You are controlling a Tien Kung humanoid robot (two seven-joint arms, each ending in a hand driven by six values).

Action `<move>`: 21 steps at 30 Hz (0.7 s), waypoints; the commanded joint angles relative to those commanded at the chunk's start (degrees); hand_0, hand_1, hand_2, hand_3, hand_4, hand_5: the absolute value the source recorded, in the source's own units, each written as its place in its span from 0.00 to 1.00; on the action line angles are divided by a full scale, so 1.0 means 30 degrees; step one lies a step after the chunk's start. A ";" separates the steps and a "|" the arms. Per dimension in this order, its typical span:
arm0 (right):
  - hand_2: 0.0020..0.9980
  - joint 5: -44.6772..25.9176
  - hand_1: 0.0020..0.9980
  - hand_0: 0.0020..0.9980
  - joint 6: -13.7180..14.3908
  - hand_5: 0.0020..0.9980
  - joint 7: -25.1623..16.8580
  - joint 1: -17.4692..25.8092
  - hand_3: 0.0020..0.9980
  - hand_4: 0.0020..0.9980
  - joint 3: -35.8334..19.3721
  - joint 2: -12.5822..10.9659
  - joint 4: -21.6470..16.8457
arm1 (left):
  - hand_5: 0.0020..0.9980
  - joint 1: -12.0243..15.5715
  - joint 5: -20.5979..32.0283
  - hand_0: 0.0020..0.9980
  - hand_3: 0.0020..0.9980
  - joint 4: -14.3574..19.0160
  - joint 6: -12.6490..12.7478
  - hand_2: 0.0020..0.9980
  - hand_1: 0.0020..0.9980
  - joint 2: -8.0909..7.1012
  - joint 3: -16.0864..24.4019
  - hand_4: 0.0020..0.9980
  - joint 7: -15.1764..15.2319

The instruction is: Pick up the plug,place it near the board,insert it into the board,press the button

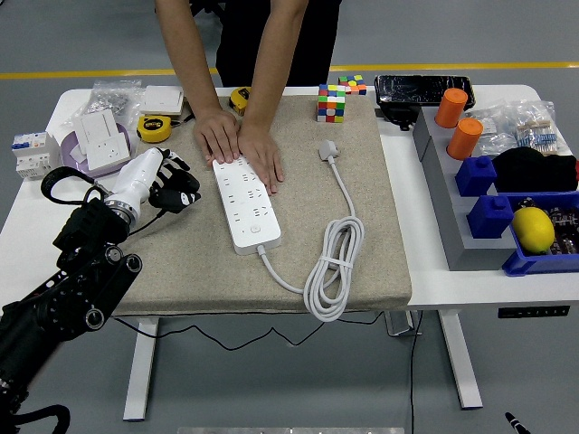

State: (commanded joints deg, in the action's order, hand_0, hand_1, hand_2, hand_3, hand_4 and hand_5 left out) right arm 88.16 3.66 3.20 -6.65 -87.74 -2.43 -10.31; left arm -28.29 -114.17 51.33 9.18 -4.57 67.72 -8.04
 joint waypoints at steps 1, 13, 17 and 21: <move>0.73 0.0003 0.74 0.80 -0.0001 1.00 0.0000 0.0006 0.76 1.00 -0.0002 -0.0001 0.0000 | 0.08 0.0003 0.0085 0.42 0.55 0.0005 -0.0111 0.52 0.51 0.0009 -0.0047 0.81 0.0009; 0.73 0.0086 0.74 0.80 -0.0028 1.00 0.0019 0.0037 0.76 1.00 -0.0082 0.0003 0.0000 | 0.68 -0.0011 0.2717 1.00 0.94 0.0000 -0.1553 1.00 1.00 0.0026 -0.0151 1.00 0.0511; 0.73 0.0024 0.74 0.80 -0.0016 1.00 0.0003 0.0006 0.76 1.00 -0.0053 0.0013 0.0000 | 1.00 0.0200 0.4385 1.00 1.00 0.0456 -0.0543 1.00 1.00 0.0061 0.0292 1.00 0.1398; 0.73 0.0004 0.74 0.80 0.0001 1.00 0.0003 -0.0021 0.76 1.00 -0.0070 0.0015 0.0000 | 1.00 0.1275 0.7493 1.00 0.94 0.2174 0.2083 0.98 1.00 0.0636 0.1629 1.00 0.3760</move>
State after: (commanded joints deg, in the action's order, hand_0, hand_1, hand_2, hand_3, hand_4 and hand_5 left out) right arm 88.17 3.66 3.21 -6.71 -87.95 -2.39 -10.31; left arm -24.46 -91.69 57.85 15.43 -2.66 72.61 3.24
